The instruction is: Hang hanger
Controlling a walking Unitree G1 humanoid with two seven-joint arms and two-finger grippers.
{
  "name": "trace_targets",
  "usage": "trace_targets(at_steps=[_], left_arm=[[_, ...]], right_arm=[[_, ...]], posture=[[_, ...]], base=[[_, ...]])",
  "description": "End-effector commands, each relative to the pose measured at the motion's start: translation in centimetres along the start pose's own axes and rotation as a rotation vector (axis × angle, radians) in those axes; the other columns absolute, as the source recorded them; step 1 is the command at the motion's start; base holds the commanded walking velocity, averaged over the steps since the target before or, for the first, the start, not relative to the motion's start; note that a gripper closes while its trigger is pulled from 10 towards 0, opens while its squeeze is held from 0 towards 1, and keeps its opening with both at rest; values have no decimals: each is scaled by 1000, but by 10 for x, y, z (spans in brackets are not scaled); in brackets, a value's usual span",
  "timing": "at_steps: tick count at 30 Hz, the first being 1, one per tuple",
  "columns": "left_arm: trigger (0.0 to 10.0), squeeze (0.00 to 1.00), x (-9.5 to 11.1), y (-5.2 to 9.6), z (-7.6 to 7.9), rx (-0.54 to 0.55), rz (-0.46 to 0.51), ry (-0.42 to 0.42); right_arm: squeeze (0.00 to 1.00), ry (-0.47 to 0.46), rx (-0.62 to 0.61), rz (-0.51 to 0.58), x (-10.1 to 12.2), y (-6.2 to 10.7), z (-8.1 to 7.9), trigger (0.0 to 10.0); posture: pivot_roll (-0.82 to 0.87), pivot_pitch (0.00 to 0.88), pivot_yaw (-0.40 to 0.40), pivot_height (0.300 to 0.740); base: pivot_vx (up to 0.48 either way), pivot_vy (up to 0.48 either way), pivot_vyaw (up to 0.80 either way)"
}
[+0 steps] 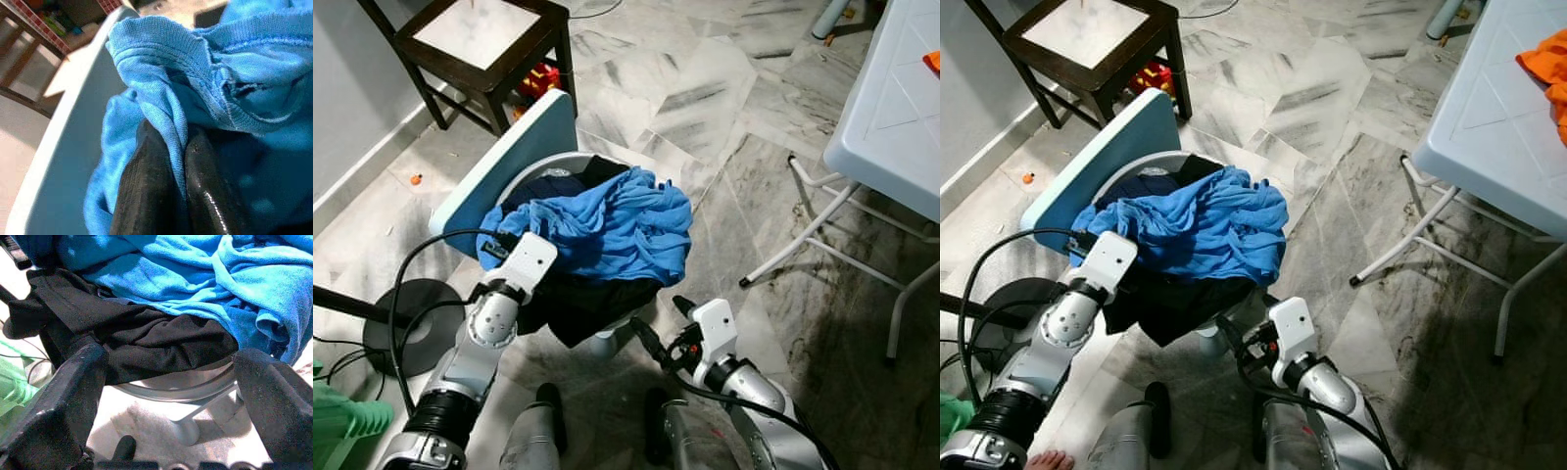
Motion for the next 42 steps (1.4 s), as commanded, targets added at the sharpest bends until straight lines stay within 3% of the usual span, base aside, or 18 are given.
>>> trace_targets(at_steps=[1, 6, 15, 20, 25, 27, 28, 30, 33, 34, 39, 41, 42], left_arm=[[0, 0, 0, 9, -1, 33, 19, -20], [0, 0, 21, 17, -15, 119, 128, -25], [0, 0, 60, 29, -19, 101, 310, 71], [0, 0, 63, 30, -19, 97, 319, 78], [0, 0, 63, 39, -10, 34, 331, 159], [0, 0, 66, 46, 3, -63, 333, 295], [0, 0, 66, 46, 3, -63, 333, 295], [0, 0, 69, 51, 14, -135, 334, 372], [0, 0, 64, 53, 26, -190, 312, 358], [10000, 0, 60, 52, 31, -204, 287, 346], [10000, 0, 42, 47, 42, -217, 194, 297], [10000, 0, 40, 46, 44, -221, 185, 322], [10000, 1000, 38, 46, 46, -223, 173, 329]], right_arm=[[0, -10, -12, -34, -12, 5, 3, 10000], [0, -13, -14, -35, -13, 5, 2, 10000], [0, -12, -13, -36, -13, 3, 4, 10000], [0, -12, -13, -36, -13, 3, 4, 10000], [0, -12, -11, -38, -14, 2, 4, 10000], [0, -13, -13, -40, -16, 1, 4, 10000], [0, -13, -13, -40, -16, 1, 4, 10000], [0, -14, -15, -38, -16, 0, 4, 10000], [0, -12, -17, -37, -15, -3, 5, 10000], [0, -12, -21, -34, -14, -4, 6, 10000], [0, -14, -22, -32, -15, -6, 4, 10000], [0, -15, -20, -35, -16, -6, 3, 10000], [0, -15, -19, -38, -17, -4, 2, 10000]], posture=[[-19, 334, -40, 740], [-16, 336, -41, 740], [-4, 335, -45, 740], [-4, 335, -45, 740], [6, 329, -41, 740], [15, 320, -40, 740], [15, 320, -40, 740], [19, 317, -38, 740], [25, 312, -31, 740], [27, 310, -29, 740], [22, 312, -32, 740], [16, 317, -35, 740], [9, 320, -41, 740]], base=[[0, 0, 0], [0, 0, 0], [0, 0, 0], [0, 0, 0], [0, 0, 0], [0, 0, 0], [0, 0, 0], [0, 0, 0], [0, 0, 0], [0, 0, 0], [0, 0, 0], [0, 0, 0], [0, 0, 0]])
Point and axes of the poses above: a point about 5 cm out from each wrist's last joint towards the gripper, its own y axis pointing back from the gripper into the wrist, its own x axis along the axis of the wrist's last joint, z = x × y, the point moved 5 cm from there along -y, pointing out of the wrist towards the gripper, and after that the axes turned 12 degrees about -y, right-handed, at the moved point
